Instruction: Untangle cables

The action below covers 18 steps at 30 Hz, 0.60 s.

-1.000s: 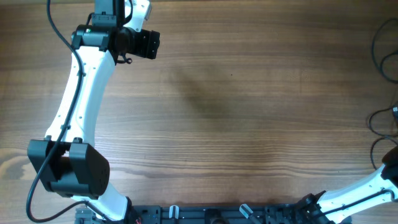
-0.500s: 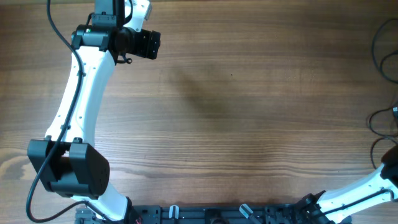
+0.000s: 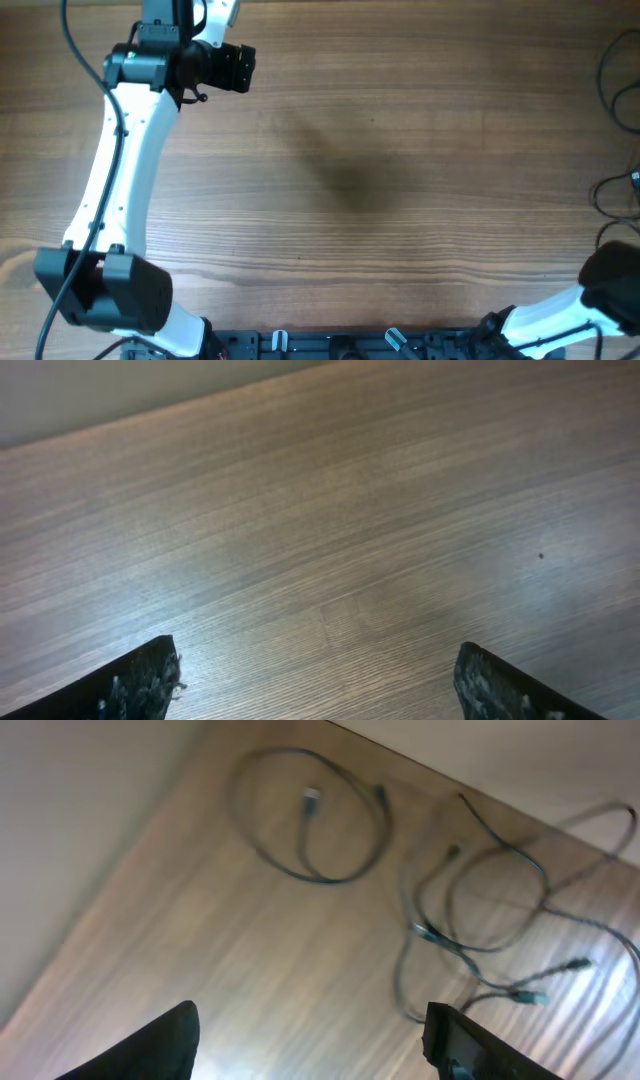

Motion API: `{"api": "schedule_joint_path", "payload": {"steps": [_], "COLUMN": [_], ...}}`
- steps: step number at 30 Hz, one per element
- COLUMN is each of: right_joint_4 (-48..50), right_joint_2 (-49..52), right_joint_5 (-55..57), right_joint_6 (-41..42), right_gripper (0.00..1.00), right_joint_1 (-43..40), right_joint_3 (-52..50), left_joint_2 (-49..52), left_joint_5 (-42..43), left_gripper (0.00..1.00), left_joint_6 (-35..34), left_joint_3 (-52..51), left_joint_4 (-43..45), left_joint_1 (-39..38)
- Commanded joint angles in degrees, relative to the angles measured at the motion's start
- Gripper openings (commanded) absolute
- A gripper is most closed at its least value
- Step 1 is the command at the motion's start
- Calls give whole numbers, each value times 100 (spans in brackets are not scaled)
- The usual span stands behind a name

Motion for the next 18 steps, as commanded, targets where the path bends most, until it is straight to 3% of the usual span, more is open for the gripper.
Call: {"api": "schedule_joint_path", "payload": {"steps": [1,18], "right_joint_4": [87,11], "right_joint_2": [-520,-1040], "right_joint_5": [-92,-136], "right_joint_6": [-260,-623], "right_gripper": [75,77], "right_joint_1": [313,1768], "right_joint_3": [-2,-2], "left_joint_2": [-328,-822], "left_joint_5": [-79,-588], "left_gripper": [90,91], "left_joint_6": [59,-455], "left_joint_3": [-15,-15], "left_joint_4": [28,-57], "left_joint_1": [-7,-7]}}
